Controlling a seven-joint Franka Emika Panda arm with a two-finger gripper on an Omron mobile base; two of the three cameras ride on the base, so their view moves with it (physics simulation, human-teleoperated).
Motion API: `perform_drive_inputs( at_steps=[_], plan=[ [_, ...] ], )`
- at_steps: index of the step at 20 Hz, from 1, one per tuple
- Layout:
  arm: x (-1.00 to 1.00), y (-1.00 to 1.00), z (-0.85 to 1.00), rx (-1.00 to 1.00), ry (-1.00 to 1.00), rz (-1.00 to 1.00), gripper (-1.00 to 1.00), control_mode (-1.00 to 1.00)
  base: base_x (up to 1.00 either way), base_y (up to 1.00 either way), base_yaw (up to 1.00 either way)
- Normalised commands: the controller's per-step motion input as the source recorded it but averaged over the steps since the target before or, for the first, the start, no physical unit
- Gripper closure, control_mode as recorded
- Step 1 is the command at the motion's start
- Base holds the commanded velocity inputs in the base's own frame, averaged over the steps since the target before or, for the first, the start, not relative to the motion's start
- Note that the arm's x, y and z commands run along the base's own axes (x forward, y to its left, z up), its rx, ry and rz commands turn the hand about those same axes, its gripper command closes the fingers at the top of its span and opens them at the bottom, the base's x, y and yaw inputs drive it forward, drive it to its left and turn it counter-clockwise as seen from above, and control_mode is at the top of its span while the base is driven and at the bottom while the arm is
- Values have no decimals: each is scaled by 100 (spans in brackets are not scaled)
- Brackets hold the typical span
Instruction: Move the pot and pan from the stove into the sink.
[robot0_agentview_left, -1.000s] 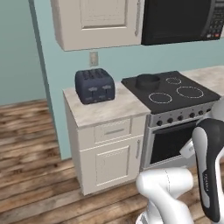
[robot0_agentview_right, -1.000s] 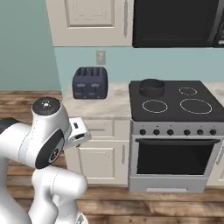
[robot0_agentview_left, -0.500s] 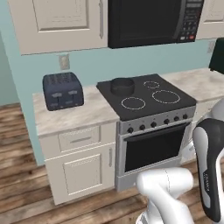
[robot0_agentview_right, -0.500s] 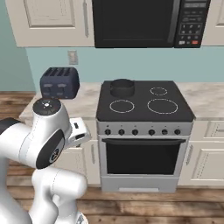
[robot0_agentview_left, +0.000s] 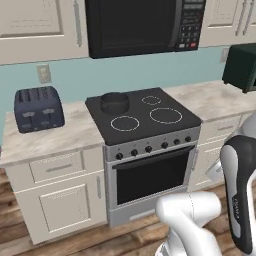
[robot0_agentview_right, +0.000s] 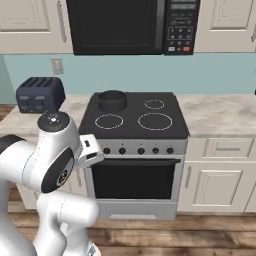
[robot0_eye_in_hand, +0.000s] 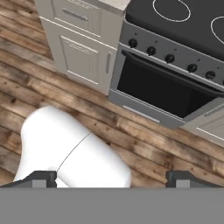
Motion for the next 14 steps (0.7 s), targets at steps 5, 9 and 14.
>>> perform_drive_inputs(
  at_steps=[5, 9, 14],
  plan=[
    [0, 0, 0, 0, 0, 0, -100, 100, 33, -41, 0],
    [0, 0, 0, 0, 0, 0, -100, 100, 46, -7, 2],
    [0, 0, 0, 0, 0, 0, -100, 100, 49, 0, 2]
  ],
)
